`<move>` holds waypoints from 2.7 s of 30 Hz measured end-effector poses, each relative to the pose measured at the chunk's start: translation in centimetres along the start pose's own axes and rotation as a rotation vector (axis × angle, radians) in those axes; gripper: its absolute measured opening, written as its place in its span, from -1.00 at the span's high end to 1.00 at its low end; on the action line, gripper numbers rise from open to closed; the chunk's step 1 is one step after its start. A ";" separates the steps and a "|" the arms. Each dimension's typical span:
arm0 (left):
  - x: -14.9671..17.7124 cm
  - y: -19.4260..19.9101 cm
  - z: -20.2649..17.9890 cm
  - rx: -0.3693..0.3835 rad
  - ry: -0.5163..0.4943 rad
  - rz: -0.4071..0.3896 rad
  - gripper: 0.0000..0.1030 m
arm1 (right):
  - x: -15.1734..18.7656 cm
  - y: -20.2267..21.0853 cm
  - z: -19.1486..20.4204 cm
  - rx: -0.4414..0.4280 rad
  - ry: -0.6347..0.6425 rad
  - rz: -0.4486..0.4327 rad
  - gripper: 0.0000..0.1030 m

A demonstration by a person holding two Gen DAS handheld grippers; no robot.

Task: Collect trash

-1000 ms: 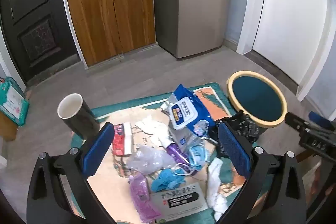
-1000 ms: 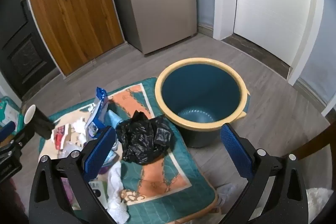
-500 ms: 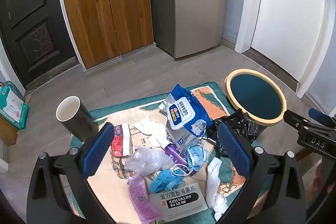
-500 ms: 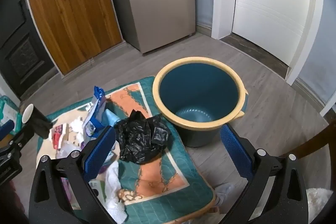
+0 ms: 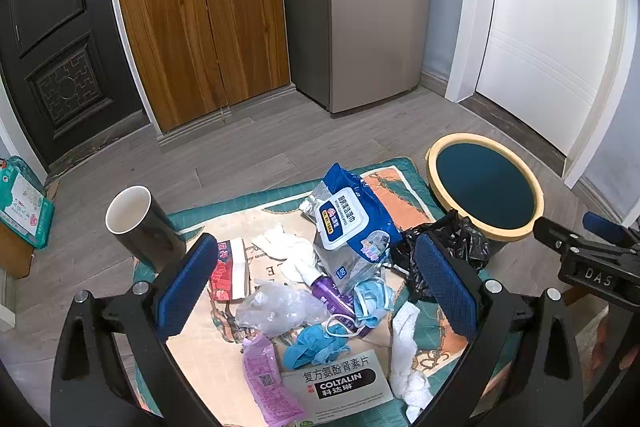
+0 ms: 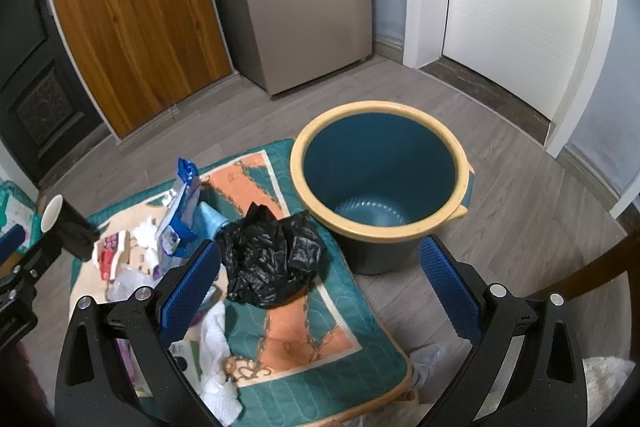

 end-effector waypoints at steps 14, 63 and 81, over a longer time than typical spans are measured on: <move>0.0 -0.1 -0.1 -0.007 -0.004 0.000 -0.89 | 0.0 0.0 0.1 0.007 0.007 -0.004 -0.93; -0.3 -1.3 -0.6 0.020 -0.042 -0.016 -0.89 | 0.6 -1.5 -1.9 0.052 0.022 0.002 -0.93; -0.6 -11.0 -1.8 0.069 -0.018 0.075 -0.65 | 1.8 -11.0 0.2 -0.104 0.057 0.230 -0.55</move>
Point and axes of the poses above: each gripper's, at about its wrist camera, not at the fingertips, and y roughly against the way its jaws point, z to its left, x to its underside, the point moved 1 cm from there along -y, roughly the way its jaws point, and after that the axes turned 2 degrees about x, right-handed, at the moved point
